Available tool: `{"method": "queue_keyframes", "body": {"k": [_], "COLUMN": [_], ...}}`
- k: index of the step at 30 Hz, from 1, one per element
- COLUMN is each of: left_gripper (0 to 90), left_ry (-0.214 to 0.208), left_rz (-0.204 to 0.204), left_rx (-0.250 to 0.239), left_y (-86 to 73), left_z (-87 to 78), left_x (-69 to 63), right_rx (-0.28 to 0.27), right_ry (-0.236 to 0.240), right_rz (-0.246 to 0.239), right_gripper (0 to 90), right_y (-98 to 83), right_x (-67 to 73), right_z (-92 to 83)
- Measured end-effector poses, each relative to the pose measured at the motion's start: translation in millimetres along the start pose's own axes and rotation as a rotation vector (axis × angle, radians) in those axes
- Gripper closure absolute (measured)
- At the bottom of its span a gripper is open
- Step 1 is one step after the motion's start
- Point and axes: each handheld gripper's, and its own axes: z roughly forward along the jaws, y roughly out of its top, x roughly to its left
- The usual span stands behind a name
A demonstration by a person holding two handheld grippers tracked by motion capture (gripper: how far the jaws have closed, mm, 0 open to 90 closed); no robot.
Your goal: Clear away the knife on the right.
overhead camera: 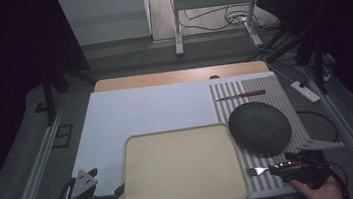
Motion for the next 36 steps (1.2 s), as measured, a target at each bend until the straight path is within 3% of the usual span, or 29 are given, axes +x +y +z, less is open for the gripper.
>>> {"method": "queue_keyframes", "body": {"k": [12, 22, 25, 31, 36], "left_gripper": [0.0, 0.0, 0.0, 0.0, 0.0], "left_ry": [-0.02, -0.018, -0.017, -0.019, -0.021], "left_rz": [-0.021, -0.022, -0.019, -0.022, -0.026], "left_rx": [-0.002, 0.001, 0.002, 0.002, 0.001], "left_y": [-0.8, -0.8, -0.6, -0.5, -0.9], "left_z": [-1.0, -1.1, -1.0, -0.9, -1.2], "left_x": [2.5, 2.2, 1.9, 2.4, 2.7], "right_rx": [0.009, 0.037, 0.028, 0.013, 0.02], "right_ry": [-0.055, -0.055, -0.045, -0.06, -0.05], "right_rz": [-0.001, -0.028, -0.016, -0.043, -0.034], "right_gripper": [12.2, 12.5, 12.4, 11.4, 11.0], "right_y": [0.9, 2.9, 3.6, 15.1, 20.5], "right_x": [1.9, 4.3, 4.3, 3.7, -1.9], "right_z": [1.2, 4.4, 4.1, 3.1, 5.0]}}
